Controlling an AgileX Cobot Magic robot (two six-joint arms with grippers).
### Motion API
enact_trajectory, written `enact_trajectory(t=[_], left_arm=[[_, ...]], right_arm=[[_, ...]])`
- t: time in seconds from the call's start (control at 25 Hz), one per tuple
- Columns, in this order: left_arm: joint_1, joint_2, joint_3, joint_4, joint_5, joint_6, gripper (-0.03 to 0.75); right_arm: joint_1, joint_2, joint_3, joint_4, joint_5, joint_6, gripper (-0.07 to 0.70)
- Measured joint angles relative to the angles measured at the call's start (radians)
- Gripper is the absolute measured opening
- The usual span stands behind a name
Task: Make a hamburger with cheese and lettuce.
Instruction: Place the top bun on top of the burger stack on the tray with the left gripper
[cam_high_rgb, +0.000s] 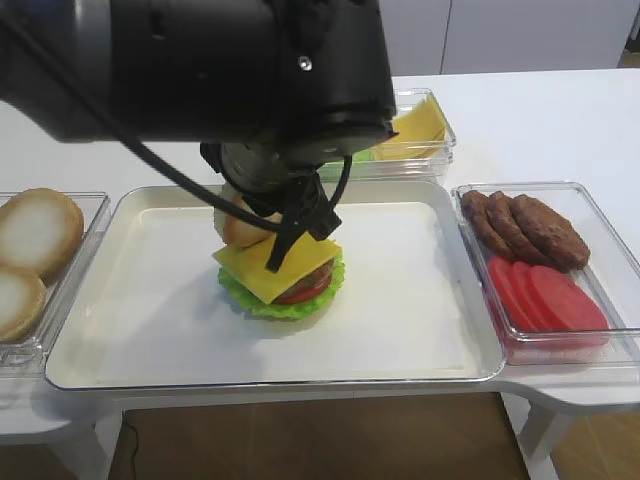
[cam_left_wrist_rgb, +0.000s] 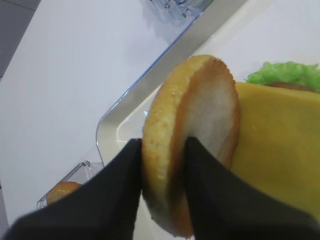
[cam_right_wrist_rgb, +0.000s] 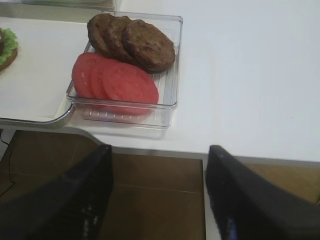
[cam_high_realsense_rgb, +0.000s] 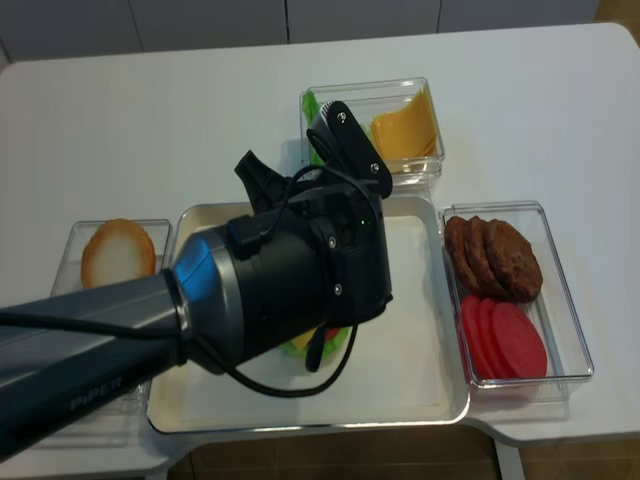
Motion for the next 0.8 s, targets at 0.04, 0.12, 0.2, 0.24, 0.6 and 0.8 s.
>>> enact_trajectory(t=[0.04, 0.12, 0.2, 0.24, 0.6, 0.8], left_arm=[[0.0, 0.0, 0.0, 0.0, 0.0, 0.0, 0.208], [-0.004, 0.0, 0.0, 0.0, 0.0, 0.0, 0.211], [-0.006, 0.0, 0.0, 0.0, 0.0, 0.0, 0.212], [-0.006, 0.0, 0.0, 0.0, 0.0, -0.002, 0.213], [-0.027, 0.0, 0.0, -0.002, 0.002, -0.011, 0.214], [-0.028, 0.0, 0.0, -0.011, 0.002, -0.023, 0.214]], right_arm=[[0.0, 0.0, 0.0, 0.0, 0.0, 0.0, 0.446], [0.0, 0.0, 0.0, 0.0, 0.0, 0.0, 0.446], [0.0, 0.0, 0.0, 0.0, 0.0, 0.0, 0.447], [0.0, 0.0, 0.0, 0.0, 0.0, 0.0, 0.446], [0.0, 0.0, 0.0, 0.0, 0.0, 0.0, 0.446], [0.0, 0.0, 0.0, 0.0, 0.0, 0.0, 0.447]])
